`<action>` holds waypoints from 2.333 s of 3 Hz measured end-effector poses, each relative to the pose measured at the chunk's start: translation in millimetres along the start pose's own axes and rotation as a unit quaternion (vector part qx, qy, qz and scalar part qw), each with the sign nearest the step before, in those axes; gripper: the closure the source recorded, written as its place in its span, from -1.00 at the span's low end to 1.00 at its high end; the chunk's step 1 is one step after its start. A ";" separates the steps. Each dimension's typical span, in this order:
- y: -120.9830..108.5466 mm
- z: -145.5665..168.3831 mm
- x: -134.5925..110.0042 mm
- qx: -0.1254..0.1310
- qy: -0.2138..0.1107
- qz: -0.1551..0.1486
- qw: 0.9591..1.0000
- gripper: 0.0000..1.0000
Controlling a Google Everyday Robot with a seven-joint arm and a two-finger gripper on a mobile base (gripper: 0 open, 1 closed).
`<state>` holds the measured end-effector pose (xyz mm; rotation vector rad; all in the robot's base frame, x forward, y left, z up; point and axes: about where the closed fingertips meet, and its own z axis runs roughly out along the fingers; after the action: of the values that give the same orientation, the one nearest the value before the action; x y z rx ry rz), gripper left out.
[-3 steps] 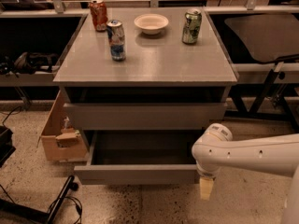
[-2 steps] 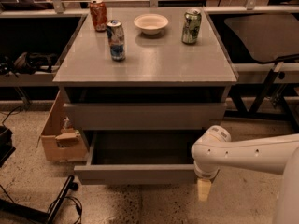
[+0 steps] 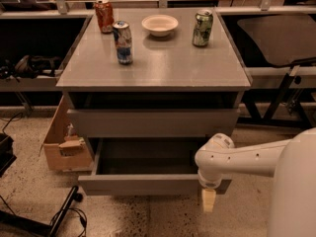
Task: Open middle drawer
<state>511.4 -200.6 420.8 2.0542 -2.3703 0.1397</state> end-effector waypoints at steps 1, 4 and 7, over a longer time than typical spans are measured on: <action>9.7 8.4 6.9 -0.016 0.008 0.011 1.000 -1.00; 66.6 -13.4 32.0 -0.039 0.013 0.045 0.998 0.29; 111.7 -26.9 45.9 -0.056 0.037 0.066 0.996 1.00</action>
Offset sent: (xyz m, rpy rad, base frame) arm -0.1419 -0.0413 0.0070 -0.0143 0.1440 -0.1529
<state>393.0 -228.4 442.9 1.8132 -2.4096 0.0790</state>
